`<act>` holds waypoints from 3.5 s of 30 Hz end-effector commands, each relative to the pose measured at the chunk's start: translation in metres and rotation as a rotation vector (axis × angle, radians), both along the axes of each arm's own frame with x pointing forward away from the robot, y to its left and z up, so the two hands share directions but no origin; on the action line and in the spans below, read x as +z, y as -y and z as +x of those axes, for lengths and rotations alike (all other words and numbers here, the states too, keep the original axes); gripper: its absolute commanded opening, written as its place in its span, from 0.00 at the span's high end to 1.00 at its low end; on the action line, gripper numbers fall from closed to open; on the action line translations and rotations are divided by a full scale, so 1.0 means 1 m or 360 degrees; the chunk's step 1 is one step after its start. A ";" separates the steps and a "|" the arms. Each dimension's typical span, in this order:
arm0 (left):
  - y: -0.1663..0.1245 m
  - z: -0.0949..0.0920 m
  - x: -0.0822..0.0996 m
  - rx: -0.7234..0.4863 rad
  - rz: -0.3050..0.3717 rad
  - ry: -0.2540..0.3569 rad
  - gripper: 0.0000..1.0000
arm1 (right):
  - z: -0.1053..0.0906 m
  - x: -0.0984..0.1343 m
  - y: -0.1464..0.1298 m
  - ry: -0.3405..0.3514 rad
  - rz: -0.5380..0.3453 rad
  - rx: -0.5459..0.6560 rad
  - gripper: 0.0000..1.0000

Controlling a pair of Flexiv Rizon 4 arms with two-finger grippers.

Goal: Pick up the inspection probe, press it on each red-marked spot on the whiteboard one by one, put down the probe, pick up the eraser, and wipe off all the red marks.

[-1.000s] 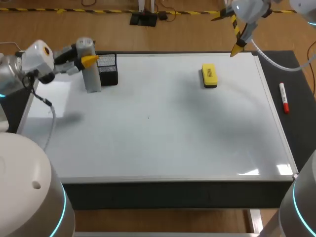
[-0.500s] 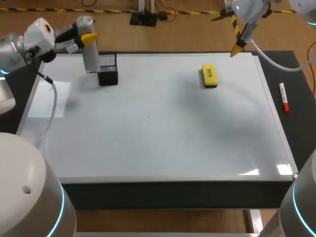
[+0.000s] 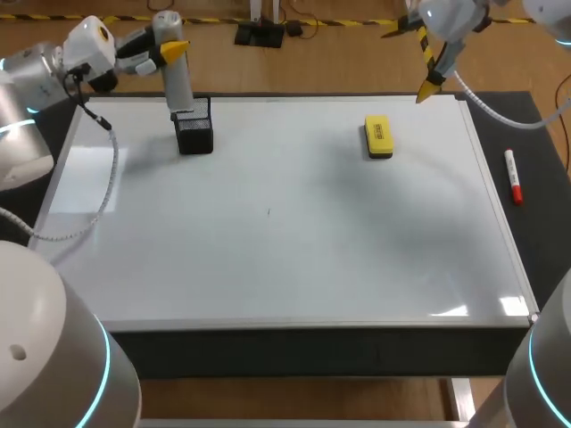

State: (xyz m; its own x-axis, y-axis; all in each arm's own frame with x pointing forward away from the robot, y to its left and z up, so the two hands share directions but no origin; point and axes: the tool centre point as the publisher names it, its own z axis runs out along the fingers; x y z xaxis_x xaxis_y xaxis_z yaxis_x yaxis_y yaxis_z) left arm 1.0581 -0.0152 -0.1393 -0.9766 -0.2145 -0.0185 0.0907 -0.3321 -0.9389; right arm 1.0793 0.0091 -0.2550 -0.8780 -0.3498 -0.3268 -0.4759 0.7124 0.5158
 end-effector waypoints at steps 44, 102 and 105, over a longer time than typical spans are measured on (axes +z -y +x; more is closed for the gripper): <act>0.012 0.036 -0.092 -0.0234 -0.0007 -0.0003 1.00 | 0.001 0.001 0.000 -0.0003 -0.0008 0.0003 0.00; -0.024 -0.027 -0.098 0.0471 0.0406 -0.0131 0.00 | 0.001 0.001 0.000 -0.0003 -0.0008 0.0003 0.00; -0.026 -0.034 -0.096 0.0538 0.0482 -0.0136 0.00 | 0.001 0.001 0.000 -0.0003 -0.0008 0.0003 0.00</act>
